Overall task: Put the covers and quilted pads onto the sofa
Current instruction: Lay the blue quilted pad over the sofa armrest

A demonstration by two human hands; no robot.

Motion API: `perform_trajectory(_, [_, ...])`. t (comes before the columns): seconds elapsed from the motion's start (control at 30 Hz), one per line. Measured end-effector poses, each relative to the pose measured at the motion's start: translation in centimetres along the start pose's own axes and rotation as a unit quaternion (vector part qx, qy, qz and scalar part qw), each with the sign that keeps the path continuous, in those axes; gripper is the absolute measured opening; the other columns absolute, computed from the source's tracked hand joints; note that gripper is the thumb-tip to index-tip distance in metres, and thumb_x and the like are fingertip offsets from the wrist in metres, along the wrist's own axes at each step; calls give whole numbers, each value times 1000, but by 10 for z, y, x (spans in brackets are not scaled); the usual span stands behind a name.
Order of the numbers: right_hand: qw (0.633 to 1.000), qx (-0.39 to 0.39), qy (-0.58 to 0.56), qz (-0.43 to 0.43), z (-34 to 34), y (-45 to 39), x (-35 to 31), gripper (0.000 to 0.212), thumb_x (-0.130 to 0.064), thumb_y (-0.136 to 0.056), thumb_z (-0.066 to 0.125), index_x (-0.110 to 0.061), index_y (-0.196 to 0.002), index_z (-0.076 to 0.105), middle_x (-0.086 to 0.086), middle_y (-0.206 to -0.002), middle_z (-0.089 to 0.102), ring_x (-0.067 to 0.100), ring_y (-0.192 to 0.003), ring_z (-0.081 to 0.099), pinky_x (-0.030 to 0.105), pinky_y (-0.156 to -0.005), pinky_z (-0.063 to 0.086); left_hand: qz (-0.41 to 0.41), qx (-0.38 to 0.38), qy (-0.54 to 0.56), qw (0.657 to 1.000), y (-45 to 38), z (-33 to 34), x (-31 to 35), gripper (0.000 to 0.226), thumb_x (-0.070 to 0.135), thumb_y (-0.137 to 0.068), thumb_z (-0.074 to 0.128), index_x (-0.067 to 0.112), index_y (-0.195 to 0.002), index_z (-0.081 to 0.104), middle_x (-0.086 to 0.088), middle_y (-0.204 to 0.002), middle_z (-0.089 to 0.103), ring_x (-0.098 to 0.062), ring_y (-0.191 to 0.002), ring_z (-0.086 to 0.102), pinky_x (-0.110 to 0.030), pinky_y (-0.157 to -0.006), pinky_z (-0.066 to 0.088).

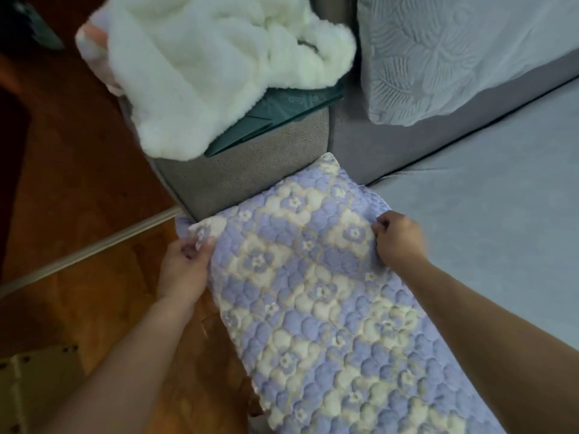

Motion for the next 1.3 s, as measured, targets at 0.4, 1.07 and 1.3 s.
perform_trajectory(0.4, [976, 219, 10, 14, -2, -23, -38, 25, -13, -96, 50, -2, -110, 66, 23, -118, 58, 42, -108, 55, 45, -85, 42, 16, -14, -147, 989, 8, -28, 11, 24, 19, -96, 56, 13, -73, 56, -6, -73, 59, -29, -78, 59, -32, -63, 38])
perform_trajectory(1.07, [905, -20, 36, 423, -55, 372, 352, 76, -61, -94, 22, -6, -139, 50, 27, -137, 53, 44, -126, 48, 50, -109, 37, 165, -166, -261, 936, 288, 48, -129, 71, 39, -101, 51, 41, -159, 9, 1, -167, -5, -34, -138, 44, -46, -90, 54])
perform_trajectory(1.3, [696, -86, -509, 499, -57, 439, 406, 52, -47, -106, 36, -8, -133, 57, 14, -126, 67, 38, -113, 64, 48, -97, 51, -149, -259, -263, 917, 442, 71, -222, 49, 26, -103, 53, 20, -150, 41, -7, -132, 60, -28, -104, 61, -34, -79, 48])
Point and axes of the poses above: each hand's wrist, its own y-axis away from the middle knuckle, its own z-axis out of the palm, x = y × z, the point moved 2 cm from there along -y, towards the middle knuckle
